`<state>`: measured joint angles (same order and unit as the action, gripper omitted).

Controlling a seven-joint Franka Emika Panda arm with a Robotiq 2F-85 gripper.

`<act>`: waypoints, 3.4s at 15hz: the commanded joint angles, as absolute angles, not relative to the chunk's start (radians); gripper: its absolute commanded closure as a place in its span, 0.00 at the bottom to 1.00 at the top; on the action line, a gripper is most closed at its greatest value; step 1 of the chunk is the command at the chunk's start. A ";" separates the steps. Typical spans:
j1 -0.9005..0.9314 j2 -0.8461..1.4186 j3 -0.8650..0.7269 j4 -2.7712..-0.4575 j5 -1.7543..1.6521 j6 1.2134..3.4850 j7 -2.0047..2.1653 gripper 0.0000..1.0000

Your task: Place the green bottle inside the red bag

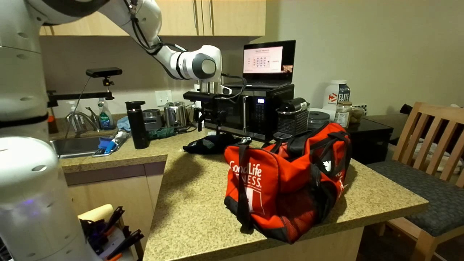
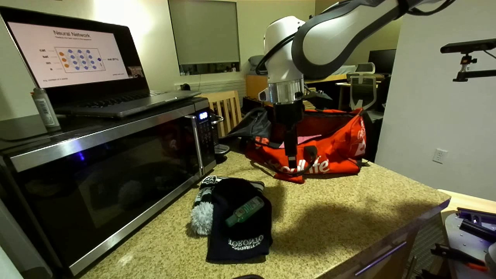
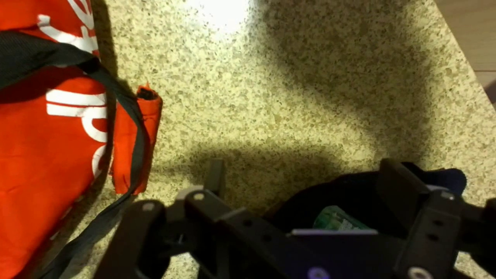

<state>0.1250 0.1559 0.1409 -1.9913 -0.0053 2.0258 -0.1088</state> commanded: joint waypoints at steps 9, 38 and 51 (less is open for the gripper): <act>0.127 0.156 0.139 -1.990 -0.005 2.022 -0.115 0.00; 0.165 0.706 0.236 -1.348 -0.017 1.870 -0.602 0.00; 0.170 0.722 0.246 -1.360 -0.009 1.813 -0.582 0.00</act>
<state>0.1650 0.7152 0.2418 -1.3685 -0.0117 1.8340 -0.5861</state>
